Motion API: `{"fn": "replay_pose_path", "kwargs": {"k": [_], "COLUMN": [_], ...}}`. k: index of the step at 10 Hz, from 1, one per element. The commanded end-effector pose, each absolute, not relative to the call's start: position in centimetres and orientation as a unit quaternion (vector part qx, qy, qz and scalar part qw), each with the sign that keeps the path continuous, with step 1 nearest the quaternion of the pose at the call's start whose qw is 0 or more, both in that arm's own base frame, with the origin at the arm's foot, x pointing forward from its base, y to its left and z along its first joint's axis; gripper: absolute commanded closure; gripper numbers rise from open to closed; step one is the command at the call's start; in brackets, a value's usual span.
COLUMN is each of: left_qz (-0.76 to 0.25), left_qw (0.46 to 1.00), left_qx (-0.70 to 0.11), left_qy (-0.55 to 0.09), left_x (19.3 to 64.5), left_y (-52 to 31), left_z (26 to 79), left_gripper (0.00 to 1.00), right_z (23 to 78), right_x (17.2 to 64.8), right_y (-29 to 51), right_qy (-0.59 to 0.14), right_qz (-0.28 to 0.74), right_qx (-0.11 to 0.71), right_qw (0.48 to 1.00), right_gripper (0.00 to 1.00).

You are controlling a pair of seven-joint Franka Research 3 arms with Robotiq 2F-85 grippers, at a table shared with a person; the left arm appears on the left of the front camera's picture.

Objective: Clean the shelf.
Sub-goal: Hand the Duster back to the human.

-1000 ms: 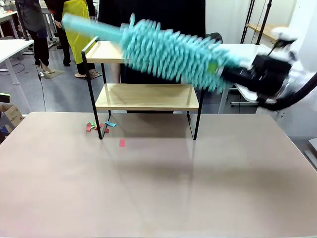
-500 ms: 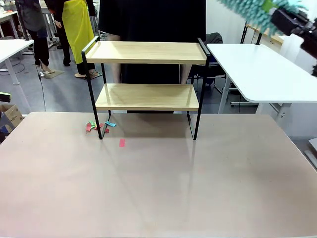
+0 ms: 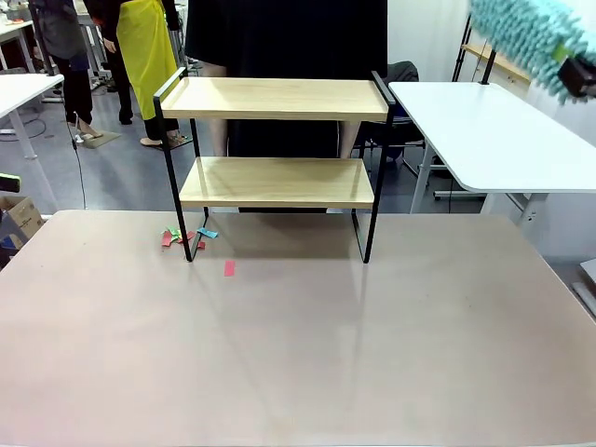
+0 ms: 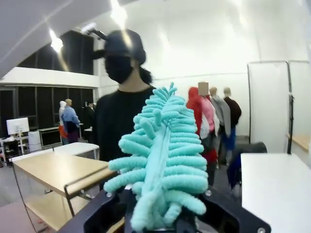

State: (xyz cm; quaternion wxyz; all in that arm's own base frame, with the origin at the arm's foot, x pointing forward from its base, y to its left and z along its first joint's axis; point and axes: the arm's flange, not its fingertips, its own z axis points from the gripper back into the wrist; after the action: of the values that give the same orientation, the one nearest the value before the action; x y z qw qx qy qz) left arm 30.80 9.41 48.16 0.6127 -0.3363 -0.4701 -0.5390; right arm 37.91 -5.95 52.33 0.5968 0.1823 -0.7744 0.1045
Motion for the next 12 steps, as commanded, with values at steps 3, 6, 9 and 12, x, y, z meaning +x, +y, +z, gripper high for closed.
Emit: {"fn": "replay_pose_path", "kwargs": {"k": [3, 6, 9, 12], "left_qz": [-0.540, -0.540, -0.540, -0.540], "left_qw": [0.601, 0.601, 0.601, 0.601], "left_qx": [-0.336, -0.336, -0.336, -0.336], "left_qy": [-0.483, -0.483, -0.483, -0.483], "left_x": [30.9, 30.9, 30.9, 30.9], "left_y": [9.3, 9.3, 9.3, 9.3], "left_z": [48.2, 48.2, 48.2, 48.2], "left_gripper": [0.00, 0.00, 0.00, 0.00], "right_z": [45.0, 40.7, 39.6, 42.1], "right_x": [35.8, 34.7, 34.5, 39.7], "right_y": [-6.0, -6.0, -5.8, -7.4], "right_qy": [-0.734, -0.695, -0.699, -0.679], "right_qz": [0.052, 0.033, 0.033, 0.034], "right_qx": [0.147, 0.151, 0.149, 0.174], "right_qw": [0.662, 0.702, 0.699, 0.713], "right_gripper": [0.84, 0.84, 0.84, 0.84]}}
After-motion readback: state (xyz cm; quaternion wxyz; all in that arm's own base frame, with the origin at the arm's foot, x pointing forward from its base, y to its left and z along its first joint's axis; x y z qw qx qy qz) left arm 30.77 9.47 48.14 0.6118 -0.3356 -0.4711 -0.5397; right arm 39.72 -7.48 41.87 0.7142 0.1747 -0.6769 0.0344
